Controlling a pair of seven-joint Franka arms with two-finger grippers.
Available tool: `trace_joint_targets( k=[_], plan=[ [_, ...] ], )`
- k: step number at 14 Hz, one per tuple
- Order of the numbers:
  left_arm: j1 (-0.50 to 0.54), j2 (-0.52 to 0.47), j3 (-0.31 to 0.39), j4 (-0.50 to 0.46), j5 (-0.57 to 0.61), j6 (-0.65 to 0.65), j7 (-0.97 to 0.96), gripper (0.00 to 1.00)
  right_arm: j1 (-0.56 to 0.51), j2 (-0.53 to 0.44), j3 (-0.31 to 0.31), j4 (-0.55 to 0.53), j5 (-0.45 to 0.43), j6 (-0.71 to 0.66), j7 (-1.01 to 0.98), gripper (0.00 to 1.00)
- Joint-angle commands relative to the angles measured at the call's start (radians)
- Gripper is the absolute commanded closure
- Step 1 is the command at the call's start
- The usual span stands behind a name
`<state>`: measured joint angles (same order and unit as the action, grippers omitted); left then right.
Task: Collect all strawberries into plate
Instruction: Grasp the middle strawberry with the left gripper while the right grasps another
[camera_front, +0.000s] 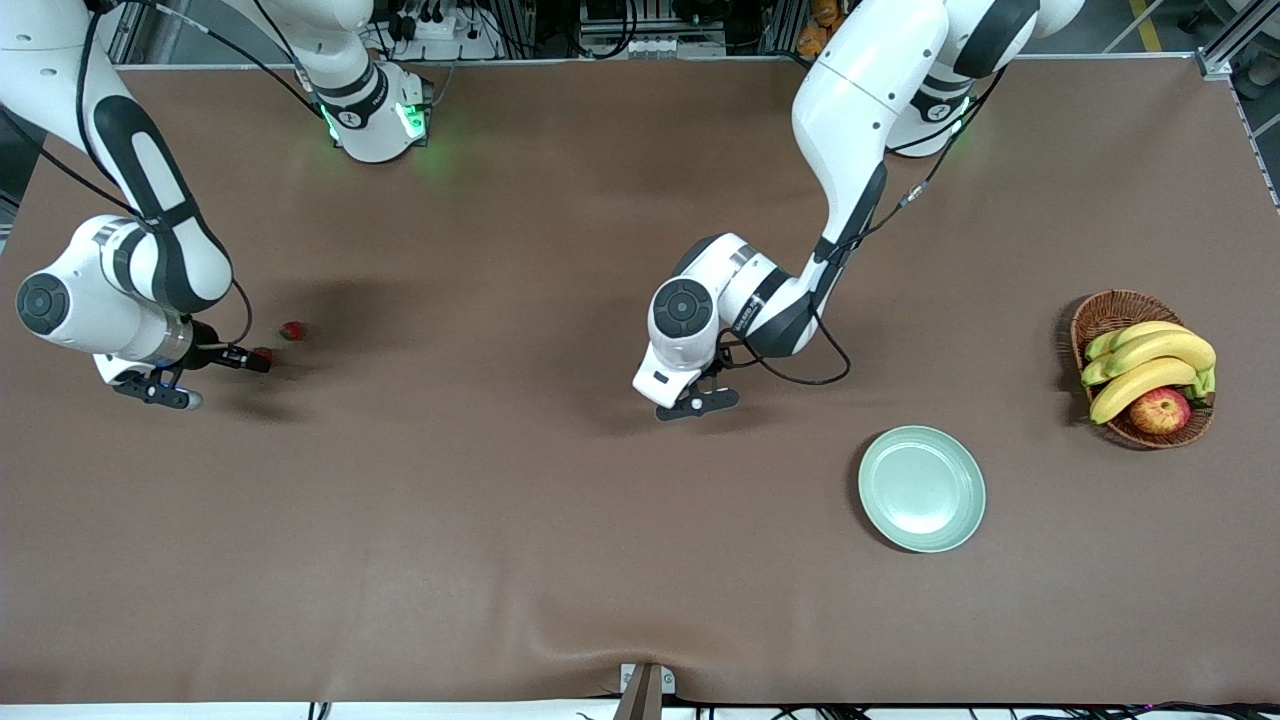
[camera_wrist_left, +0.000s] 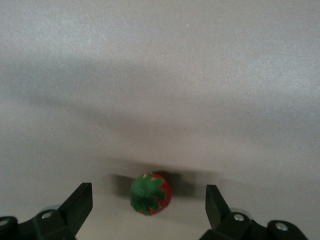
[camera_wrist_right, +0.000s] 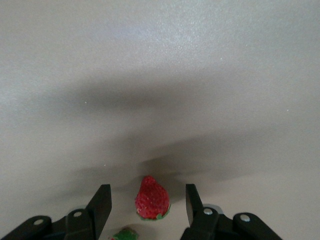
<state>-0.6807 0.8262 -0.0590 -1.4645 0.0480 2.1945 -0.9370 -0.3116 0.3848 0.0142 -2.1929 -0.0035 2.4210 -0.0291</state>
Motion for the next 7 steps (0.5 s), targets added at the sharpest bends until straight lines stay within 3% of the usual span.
trace_joint_targets(
  k=[1,4,6,7],
  plan=[
    [-0.011,0.013,0.007,0.020,0.039,0.004,-0.028,0.00,-0.029,0.014,0.018,-0.005,-0.016,0.023,-0.012,0.46],
    [-0.011,0.013,0.007,0.018,0.042,0.004,-0.068,0.00,-0.035,0.026,0.018,-0.007,-0.016,0.023,-0.012,0.53],
    [-0.011,0.013,0.007,0.018,0.041,0.004,-0.068,0.02,-0.034,0.026,0.018,-0.007,-0.016,0.023,-0.012,0.65],
    [-0.013,0.013,0.007,0.018,0.042,0.004,-0.069,0.02,-0.032,0.026,0.018,-0.007,-0.016,0.021,-0.012,0.76]
  ],
)
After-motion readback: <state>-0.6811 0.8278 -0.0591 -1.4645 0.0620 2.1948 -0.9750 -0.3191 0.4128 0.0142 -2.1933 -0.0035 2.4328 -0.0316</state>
